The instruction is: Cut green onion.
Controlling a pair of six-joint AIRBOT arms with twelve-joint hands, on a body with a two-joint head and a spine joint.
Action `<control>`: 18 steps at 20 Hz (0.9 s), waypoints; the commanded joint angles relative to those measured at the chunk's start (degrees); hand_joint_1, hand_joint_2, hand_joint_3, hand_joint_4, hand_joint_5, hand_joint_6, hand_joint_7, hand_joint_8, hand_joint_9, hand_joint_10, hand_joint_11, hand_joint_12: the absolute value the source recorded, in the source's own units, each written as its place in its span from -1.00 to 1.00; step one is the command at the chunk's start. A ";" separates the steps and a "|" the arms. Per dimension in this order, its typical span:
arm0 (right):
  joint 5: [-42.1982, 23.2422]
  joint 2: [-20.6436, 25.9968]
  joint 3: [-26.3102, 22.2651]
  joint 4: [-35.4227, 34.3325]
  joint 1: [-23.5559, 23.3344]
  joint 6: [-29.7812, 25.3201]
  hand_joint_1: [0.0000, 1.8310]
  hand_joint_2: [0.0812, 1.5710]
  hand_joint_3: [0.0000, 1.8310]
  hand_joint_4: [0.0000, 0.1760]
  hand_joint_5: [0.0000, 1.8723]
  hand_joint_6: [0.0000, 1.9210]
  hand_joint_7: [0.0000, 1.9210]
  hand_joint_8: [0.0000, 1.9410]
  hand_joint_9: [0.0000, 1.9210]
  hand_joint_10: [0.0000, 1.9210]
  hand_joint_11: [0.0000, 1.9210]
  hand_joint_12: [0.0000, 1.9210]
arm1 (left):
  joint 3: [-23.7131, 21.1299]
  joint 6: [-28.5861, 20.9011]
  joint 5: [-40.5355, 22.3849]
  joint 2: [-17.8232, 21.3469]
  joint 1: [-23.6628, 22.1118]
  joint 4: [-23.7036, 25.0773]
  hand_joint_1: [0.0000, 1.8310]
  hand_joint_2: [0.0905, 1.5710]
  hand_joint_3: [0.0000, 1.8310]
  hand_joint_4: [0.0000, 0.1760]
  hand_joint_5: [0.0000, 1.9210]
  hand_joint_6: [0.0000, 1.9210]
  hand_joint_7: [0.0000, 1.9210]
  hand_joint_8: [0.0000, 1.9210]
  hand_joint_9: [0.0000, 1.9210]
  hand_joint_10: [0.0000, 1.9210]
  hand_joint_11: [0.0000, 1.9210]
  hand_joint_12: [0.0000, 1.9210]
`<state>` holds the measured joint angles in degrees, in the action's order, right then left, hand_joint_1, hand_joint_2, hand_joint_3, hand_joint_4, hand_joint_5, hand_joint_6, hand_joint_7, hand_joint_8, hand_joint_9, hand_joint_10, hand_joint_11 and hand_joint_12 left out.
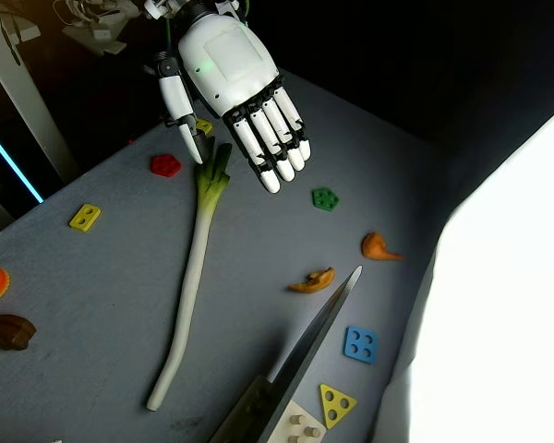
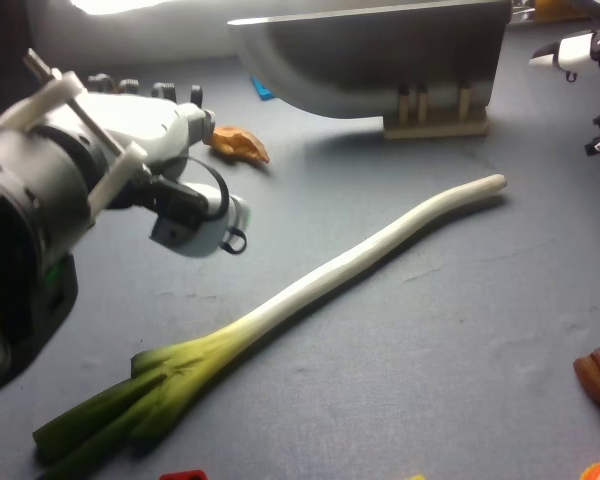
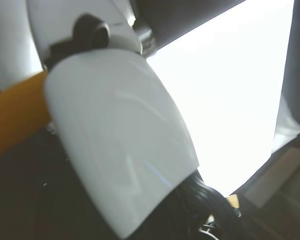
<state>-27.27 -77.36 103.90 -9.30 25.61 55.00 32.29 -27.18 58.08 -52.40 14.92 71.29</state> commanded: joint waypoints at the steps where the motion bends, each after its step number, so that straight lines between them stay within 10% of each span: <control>1: -7.24 0.29 1.01 -0.31 -0.13 -0.70 0.20 0.26 -1.00 -0.61 -1.00 -1.00 -1.00 -1.00 -1.00 -1.00 -1.00 -1.00 | -0.54 -2.39 1.66 0.05 0.43 6.87 -0.73 0.68 -1.00 -0.52 -0.90 -1.00 -0.89 -1.00 -0.91 -1.00 -1.00 -0.56; 9: -9.36 -2.71 6.05 4.11 1.23 -6.36 0.19 0.26 -0.99 -0.60 -1.00 -1.00 -1.00 -1.00 -1.00 -1.00 -1.00 -1.00 | -6.44 -20.68 16.08 -0.13 10.30 12.19 -0.74 0.68 -1.00 -0.52 -0.90 -1.00 -0.90 -1.00 -0.91 -1.00 -1.00 -0.55; 18: -10.06 -4.50 8.75 5.21 1.69 -11.15 0.22 0.27 -0.99 -0.62 -1.00 -1.00 -1.00 -1.00 -1.00 -1.00 -1.00 -1.00 | -8.17 -30.46 19.06 -5.46 18.71 18.54 -0.74 0.69 -1.00 -0.64 -0.89 -1.00 -0.88 -0.99 -0.90 -0.99 -1.00 -0.55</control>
<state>-30.13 -82.13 112.16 -3.18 27.51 44.12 24.21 -57.54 74.06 -57.91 34.06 84.88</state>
